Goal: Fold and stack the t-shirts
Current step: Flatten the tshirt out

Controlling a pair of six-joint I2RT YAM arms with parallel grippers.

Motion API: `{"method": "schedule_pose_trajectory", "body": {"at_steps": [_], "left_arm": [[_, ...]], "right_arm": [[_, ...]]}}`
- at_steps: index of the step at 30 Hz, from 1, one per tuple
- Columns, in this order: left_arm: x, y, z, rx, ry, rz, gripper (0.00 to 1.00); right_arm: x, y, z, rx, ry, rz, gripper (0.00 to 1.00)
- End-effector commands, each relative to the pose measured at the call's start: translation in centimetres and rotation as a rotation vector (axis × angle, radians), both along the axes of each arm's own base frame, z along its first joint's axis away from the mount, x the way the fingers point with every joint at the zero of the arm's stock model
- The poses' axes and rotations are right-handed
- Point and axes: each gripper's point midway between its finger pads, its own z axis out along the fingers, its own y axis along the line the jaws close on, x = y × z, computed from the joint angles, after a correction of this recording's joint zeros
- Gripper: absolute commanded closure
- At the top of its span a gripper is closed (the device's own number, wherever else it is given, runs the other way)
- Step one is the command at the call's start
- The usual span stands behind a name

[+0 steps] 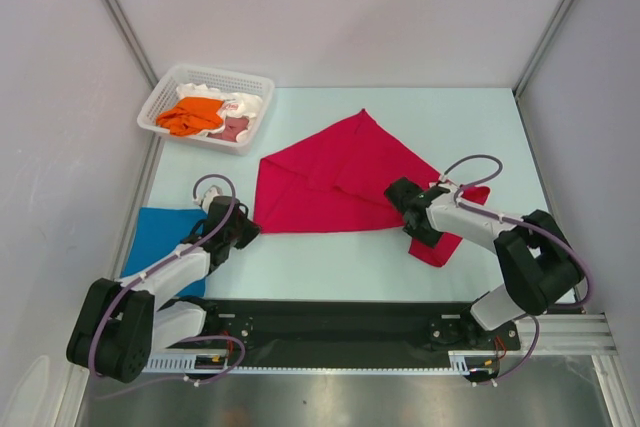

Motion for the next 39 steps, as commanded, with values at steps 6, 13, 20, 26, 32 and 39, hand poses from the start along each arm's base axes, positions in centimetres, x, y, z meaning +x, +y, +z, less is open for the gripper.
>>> {"method": "schedule_pose_trajectory", "body": {"at_steps": [6, 13, 20, 26, 32, 39], "left_arm": [[-0.1, 0.1, -0.1, 0.024, -0.006, -0.026, 1.00], [-0.2, 0.1, 0.1, 0.023, -0.015, -0.030, 1.00], [-0.4, 0.2, -0.1, 0.026, -0.009, -0.030, 1.00], [-0.4, 0.2, -0.1, 0.025, -0.011, -0.030, 1.00], [-0.5, 0.2, -0.2, 0.028, -0.008, -0.034, 1.00], [-0.1, 0.1, 0.9, 0.038, -0.051, -0.056, 1.00]], "right_arm": [[2.0, 0.4, 0.9, -0.031, -0.055, 0.002, 0.54], [2.1, 0.4, 0.1, -0.044, -0.029, -0.002, 0.59], [2.1, -0.1, 0.0, -0.054, -0.025, -0.015, 0.69], [1.7, -0.5, 0.1, -0.059, -0.023, -0.028, 0.79], [1.8, -0.4, 0.8, -0.052, -0.034, -0.027, 0.98], [1.4, -1.4, 3.9, -0.036, -0.115, -0.036, 1.00]]}}
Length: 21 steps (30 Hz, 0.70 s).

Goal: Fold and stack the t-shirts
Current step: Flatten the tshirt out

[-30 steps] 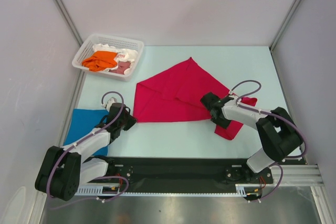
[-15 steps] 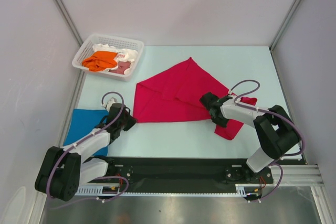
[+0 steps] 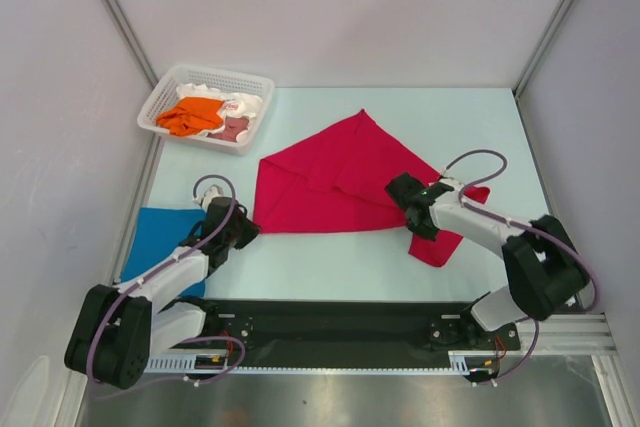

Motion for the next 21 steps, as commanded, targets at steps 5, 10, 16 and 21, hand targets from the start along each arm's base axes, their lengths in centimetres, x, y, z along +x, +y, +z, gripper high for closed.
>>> {"method": "schedule_pose_trajectory", "body": {"at_steps": [5, 10, 16, 21], "left_arm": [[0.8, -0.3, 3.4, 0.037, -0.121, -0.090, 1.00], [1.6, -0.7, 8.4, 0.084, -0.267, -0.185, 1.00], [3.5, -1.2, 17.6, 0.157, -0.470, -0.269, 1.00], [4.7, -3.1, 28.1, 0.174, -0.667, -0.384, 1.00]], "right_arm": [[1.7, -3.2, 9.3, 0.060, -0.316, -0.022, 1.00], [2.7, -7.7, 18.0, 0.092, -0.583, 0.008, 1.00], [1.9, -15.0, 31.9, 0.017, -0.892, -0.062, 1.00], [0.7, -17.0, 41.5, -0.021, -1.076, -0.061, 1.00]]}}
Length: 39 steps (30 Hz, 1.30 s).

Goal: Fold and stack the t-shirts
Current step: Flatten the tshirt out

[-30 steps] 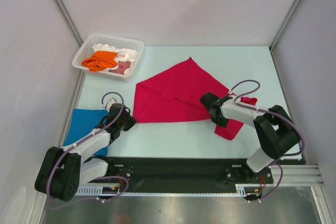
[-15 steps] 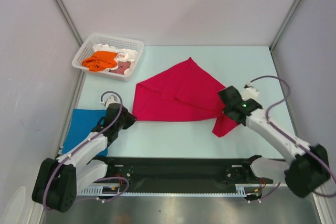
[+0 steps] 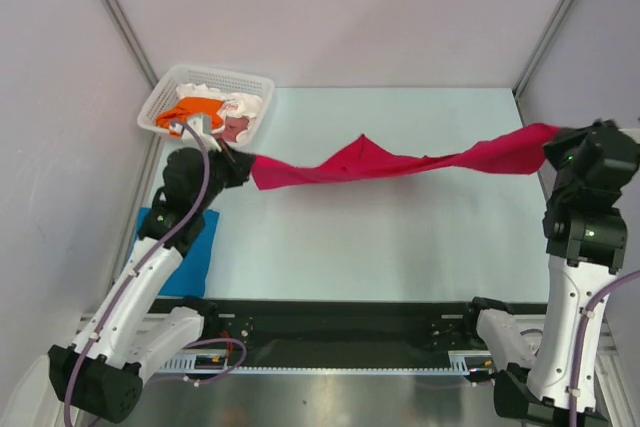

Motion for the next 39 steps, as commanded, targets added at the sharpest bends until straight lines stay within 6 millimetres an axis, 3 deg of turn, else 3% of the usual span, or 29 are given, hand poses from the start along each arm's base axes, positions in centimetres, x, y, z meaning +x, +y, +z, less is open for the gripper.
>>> {"method": "schedule_pose_trajectory", "body": {"at_steps": [1, 2, 3, 4, 5, 7, 8, 10, 11, 14, 21, 26, 28, 33, 34, 38, 39], "left_arm": [[0.5, -1.1, 8.1, 0.065, -0.185, -0.111, 1.00], [0.4, -1.3, 12.3, 0.055, -0.272, -0.124, 1.00], [0.5, -1.7, 13.6, 0.069, -0.294, -0.153, 1.00], [0.4, -1.7, 15.5, 0.071, -0.329, -0.157, 1.00], [-0.3, -1.6, 19.7, 0.062, -0.417, -0.159, 1.00], [-0.7, -1.7, 23.0, 0.067, -0.484, -0.173, 1.00], [-1.8, -1.4, 26.6, 0.053, -0.563, -0.168, 1.00], [-2.7, -1.4, 29.7, 0.050, -0.632, -0.182, 1.00], [-4.1, -1.0, 32.6, 0.035, -0.698, -0.177, 1.00], [-5.8, -1.1, 36.2, -0.001, -0.769, -0.198, 1.00], [-7.2, -0.5, 39.6, -0.024, -0.808, -0.181, 1.00], [-8.6, 1.1, 41.8, -0.015, -0.866, -0.114, 1.00], [-9.0, 1.5, 42.1, -0.009, -0.880, -0.096, 1.00], [-11.0, 3.2, 42.9, -0.028, -0.922, -0.029, 1.00], [-12.6, 3.8, 43.3, -0.033, -0.951, -0.018, 1.00], [-14.6, 5.4, 42.2, -0.033, -0.967, 0.036, 1.00], [-15.0, 5.7, 42.0, -0.031, -0.971, 0.044, 1.00]], "right_arm": [[-0.7, -0.9, 6.9, -0.105, -0.120, 0.028, 1.00], [-1.0, -1.1, 7.9, -0.117, -0.135, 0.020, 1.00], [-1.8, -1.1, 10.7, -0.139, -0.193, 0.013, 1.00], [-2.1, -1.4, 11.6, -0.146, -0.205, -0.001, 1.00], [-1.9, -1.8, 12.3, -0.152, -0.210, -0.016, 1.00], [-3.2, -1.6, 15.7, -0.180, -0.283, -0.030, 1.00], [-3.1, -1.8, 16.5, -0.183, -0.296, -0.037, 1.00], [-3.6, -1.6, 18.3, -0.189, -0.335, -0.037, 1.00], [-4.5, -1.2, 20.3, -0.203, -0.386, -0.036, 1.00], [-4.6, -0.6, 22.8, -0.201, -0.453, -0.010, 1.00], [-0.3, 1.6, 24.4, -0.118, -0.538, 0.175, 1.00], [0.5, 2.2, 25.1, -0.138, -0.560, 0.223, 1.00], [0.0, 2.0, 26.1, -0.170, -0.572, 0.207, 1.00], [-3.6, 2.1, 29.5, -0.270, -0.643, 0.150, 1.00], [-4.8, 2.7, 30.5, -0.290, -0.673, 0.158, 1.00], [-9.0, 4.2, 31.9, -0.334, -0.737, 0.159, 1.00], [-11.5, 5.1, 32.5, -0.353, -0.775, 0.158, 1.00]]}}
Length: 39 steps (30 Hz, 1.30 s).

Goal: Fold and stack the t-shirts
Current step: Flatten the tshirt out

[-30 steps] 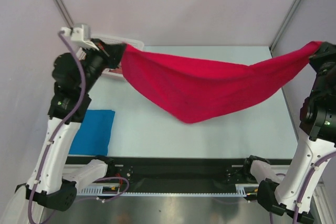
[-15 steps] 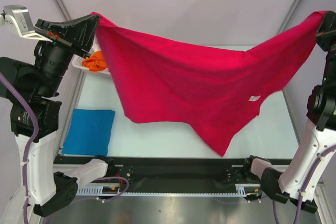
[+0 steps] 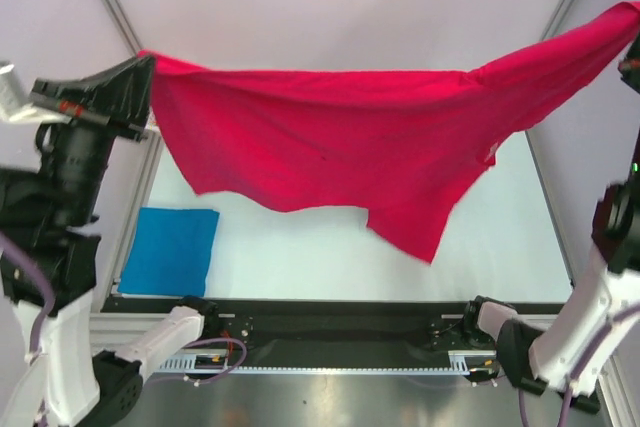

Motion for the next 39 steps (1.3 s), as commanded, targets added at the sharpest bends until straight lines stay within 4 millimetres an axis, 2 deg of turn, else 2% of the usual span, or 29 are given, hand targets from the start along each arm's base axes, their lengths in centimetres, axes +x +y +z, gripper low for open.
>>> {"method": "schedule_pose_trajectory", "body": {"at_steps": [1, 2, 3, 5, 6, 7, 10, 12, 14, 16, 18, 19, 22, 23, 24, 25, 26, 27, 28, 29, 31, 32, 33, 35, 36, 37, 38, 39], "left_arm": [[-4.0, 2.7, 1.9, -0.047, -0.123, 0.078, 1.00], [-5.0, 3.0, 1.7, -0.048, -0.137, 0.080, 1.00], [-5.5, 3.1, 1.7, -0.051, -0.144, 0.080, 1.00], [-6.9, 3.6, 1.9, -0.056, -0.169, 0.079, 1.00], [-7.5, 3.7, 2.0, -0.060, -0.179, 0.077, 1.00], [-7.9, 3.8, 2.1, -0.063, -0.186, 0.075, 1.00], [-9.7, 4.1, 2.8, -0.077, -0.221, 0.061, 1.00], [-10.7, 4.2, 3.3, -0.088, -0.243, 0.046, 1.00], [-11.0, 4.3, 3.4, -0.096, -0.250, 0.044, 1.00], [-10.7, 4.3, 3.0, -0.100, -0.246, 0.048, 1.00], [-8.9, 3.9, 1.9, -0.095, -0.210, 0.056, 1.00], [-7.1, 3.3, 0.5, -0.080, -0.167, 0.054, 1.00], [-4.0, 2.6, -1.4, -0.060, -0.125, 0.070, 0.99], [-1.3, 1.8, -3.3, -0.036, -0.090, 0.078, 1.00], [0.1, 1.4, -4.5, -0.022, -0.066, 0.081, 1.00], [2.6, 0.7, -6.8, -0.001, -0.027, 0.085, 1.00], [4.9, 0.1, -8.5, 0.027, 0.005, 0.094, 1.00], [6.5, -0.4, -9.8, 0.037, 0.020, 0.096, 1.00], [8.8, -0.7, -12.2, 0.028, 0.047, 0.115, 1.00], [11.3, -1.4, -14.4, 0.043, 0.101, 0.116, 1.00], [14.2, -2.4, -17.3, 0.046, 0.124, 0.108, 1.00], [15.6, -2.8, -18.7, 0.046, 0.139, 0.109, 1.00], [18.0, -3.6, -21.3, 0.055, 0.187, 0.107, 1.00], [20.6, -4.6, -23.7, 0.061, 0.200, 0.100, 1.00], [23.4, -5.4, -27.4, 0.093, 0.274, 0.101, 1.00], [24.7, -5.8, -27.8, 0.091, 0.274, 0.102, 1.00], [26.0, -6.1, -29.0, 0.090, 0.300, 0.107, 1.00], [28.4, -6.9, -32.9, 0.117, 0.375, 0.104, 1.00]], "right_arm": [[-9.1, 2.7, 4.9, -0.103, -0.217, -0.032, 1.00], [-10.6, 3.3, 5.3, -0.112, -0.244, -0.029, 1.00], [-13.0, 4.2, 5.9, -0.128, -0.292, -0.026, 1.00], [-15.5, 5.2, 6.5, -0.143, -0.346, -0.008, 1.00], [-17.8, 5.9, 7.0, -0.158, -0.399, 0.000, 1.00], [-18.8, 6.3, 7.3, -0.159, -0.425, 0.022, 1.00], [-21.9, 6.7, 8.0, -0.155, -0.498, 0.054, 1.00], [-22.9, 6.7, 8.2, -0.153, -0.525, 0.069, 1.00], [-22.7, 6.3, 8.2, -0.144, -0.527, 0.080, 1.00], [-20.9, 5.7, 7.6, -0.130, -0.489, 0.079, 1.00], [-18.5, 5.1, 6.8, -0.119, -0.433, 0.085, 1.00], [-16.0, 4.5, 5.6, -0.098, -0.378, 0.071, 1.00], [-11.7, 3.6, 3.4, -0.081, -0.294, 0.054, 1.00], [-8.4, 3.3, 1.5, -0.075, -0.229, 0.048, 1.00], [-7.0, 3.2, 0.6, -0.074, -0.200, 0.045, 1.00], [-5.2, 3.0, -0.6, -0.076, -0.162, 0.040, 1.00], [-2.4, 2.8, -2.6, -0.079, -0.123, 0.037, 1.00], [-0.6, 2.6, -4.2, -0.076, -0.088, 0.036, 1.00], [0.8, 2.4, -5.5, -0.080, -0.059, 0.028, 1.00], [3.8, 2.2, -8.3, -0.088, -0.015, 0.024, 1.00], [6.7, 1.5, -11.3, -0.098, 0.043, -0.003, 1.00], [7.9, 1.2, -11.7, -0.106, 0.014, -0.015, 1.00], [10.9, 0.8, -15.6, -0.104, 0.096, -0.018, 1.00], [13.6, -0.4, -18.1, -0.107, 0.108, -0.031, 1.00], [15.2, -0.7, -20.9, -0.106, 0.153, -0.017, 1.00], [17.5, -2.0, -23.6, -0.095, 0.205, -0.034, 1.00], [18.4, -2.4, -24.1, -0.094, 0.192, -0.035, 1.00], [19.7, -2.9, -26.1, -0.089, 0.225, -0.034, 1.00]]}}
